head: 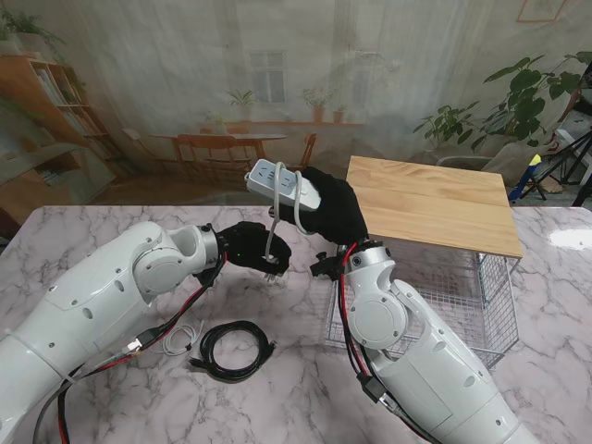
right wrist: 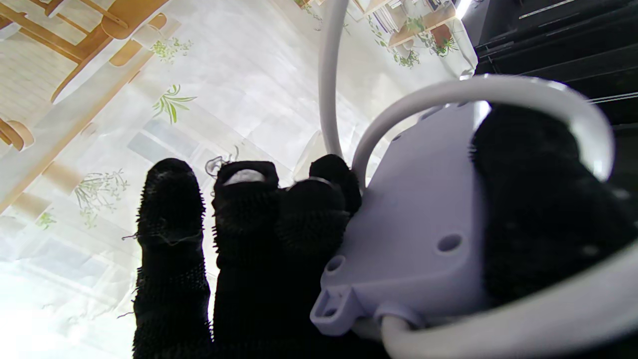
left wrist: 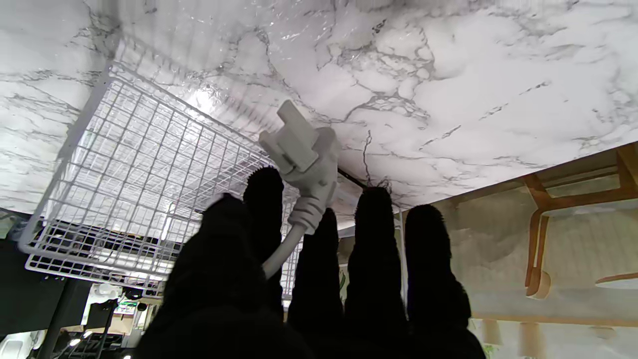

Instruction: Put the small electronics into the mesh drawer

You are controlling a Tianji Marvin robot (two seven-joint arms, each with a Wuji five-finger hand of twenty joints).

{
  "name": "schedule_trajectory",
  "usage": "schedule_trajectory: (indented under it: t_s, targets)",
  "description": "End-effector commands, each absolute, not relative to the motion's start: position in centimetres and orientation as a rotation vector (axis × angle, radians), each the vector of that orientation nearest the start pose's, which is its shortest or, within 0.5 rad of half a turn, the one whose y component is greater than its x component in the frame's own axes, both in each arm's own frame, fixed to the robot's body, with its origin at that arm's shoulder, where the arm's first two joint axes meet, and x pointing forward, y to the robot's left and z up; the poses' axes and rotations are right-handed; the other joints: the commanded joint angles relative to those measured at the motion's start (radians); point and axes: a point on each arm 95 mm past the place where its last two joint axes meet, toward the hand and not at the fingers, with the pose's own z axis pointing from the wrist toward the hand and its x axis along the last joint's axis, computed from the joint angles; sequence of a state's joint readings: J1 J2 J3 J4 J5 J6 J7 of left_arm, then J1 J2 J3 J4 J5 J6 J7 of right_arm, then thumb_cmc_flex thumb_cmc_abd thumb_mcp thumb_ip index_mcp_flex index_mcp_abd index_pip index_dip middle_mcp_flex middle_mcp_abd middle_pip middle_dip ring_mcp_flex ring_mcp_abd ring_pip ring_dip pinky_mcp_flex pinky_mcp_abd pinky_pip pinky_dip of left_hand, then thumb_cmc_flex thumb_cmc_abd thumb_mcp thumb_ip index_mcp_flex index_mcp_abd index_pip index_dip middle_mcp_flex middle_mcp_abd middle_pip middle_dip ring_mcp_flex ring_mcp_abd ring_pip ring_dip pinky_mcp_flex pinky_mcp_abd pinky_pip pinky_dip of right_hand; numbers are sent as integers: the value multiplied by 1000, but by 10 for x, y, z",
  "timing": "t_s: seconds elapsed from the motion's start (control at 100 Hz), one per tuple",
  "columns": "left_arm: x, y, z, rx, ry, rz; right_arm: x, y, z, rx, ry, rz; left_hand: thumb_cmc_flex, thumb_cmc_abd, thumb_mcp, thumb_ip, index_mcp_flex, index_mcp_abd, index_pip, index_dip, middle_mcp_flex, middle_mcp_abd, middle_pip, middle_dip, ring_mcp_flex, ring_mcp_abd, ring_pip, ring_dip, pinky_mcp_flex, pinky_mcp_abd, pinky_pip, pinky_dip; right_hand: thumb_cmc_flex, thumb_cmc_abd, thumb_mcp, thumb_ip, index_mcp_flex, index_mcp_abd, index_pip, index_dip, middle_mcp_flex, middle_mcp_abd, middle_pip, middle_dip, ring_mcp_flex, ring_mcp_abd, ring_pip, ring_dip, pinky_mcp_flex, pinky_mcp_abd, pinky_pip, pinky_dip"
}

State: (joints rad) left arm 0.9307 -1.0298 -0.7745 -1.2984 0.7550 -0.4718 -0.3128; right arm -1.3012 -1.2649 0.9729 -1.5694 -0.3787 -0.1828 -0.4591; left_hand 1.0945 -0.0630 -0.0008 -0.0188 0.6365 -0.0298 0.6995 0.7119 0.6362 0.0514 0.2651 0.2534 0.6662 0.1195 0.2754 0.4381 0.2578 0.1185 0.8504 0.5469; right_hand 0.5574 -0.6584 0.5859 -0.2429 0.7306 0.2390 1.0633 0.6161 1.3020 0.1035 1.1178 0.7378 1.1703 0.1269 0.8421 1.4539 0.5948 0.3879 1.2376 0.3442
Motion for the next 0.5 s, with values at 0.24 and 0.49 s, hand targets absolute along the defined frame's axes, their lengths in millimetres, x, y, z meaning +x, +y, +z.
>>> schedule_trajectory:
  t_s: [0.24,0.49]
  targets:
    - [456,-56,-252,-449,2302,-1532,445,106,-209,-1552,-893,-3026,96,21,-18,-5,8,75,32,51,328,66,231,262,255,47,340,273,159,37,257,116,210,248,253,15,5,-379,115,14,53,-91,66,-1,12,-84,86,19,0,-14,0,0]
    - [428,-62,-236,-332,2366,-1538,454,107,-209,-1609,-941,-3051,81,8,-9,2,24,89,36,117,346,60,291,336,272,39,416,353,175,32,313,156,214,247,255,16,5,-368,118,10,56,-88,68,-2,15,-79,94,22,0,-5,4,-1]
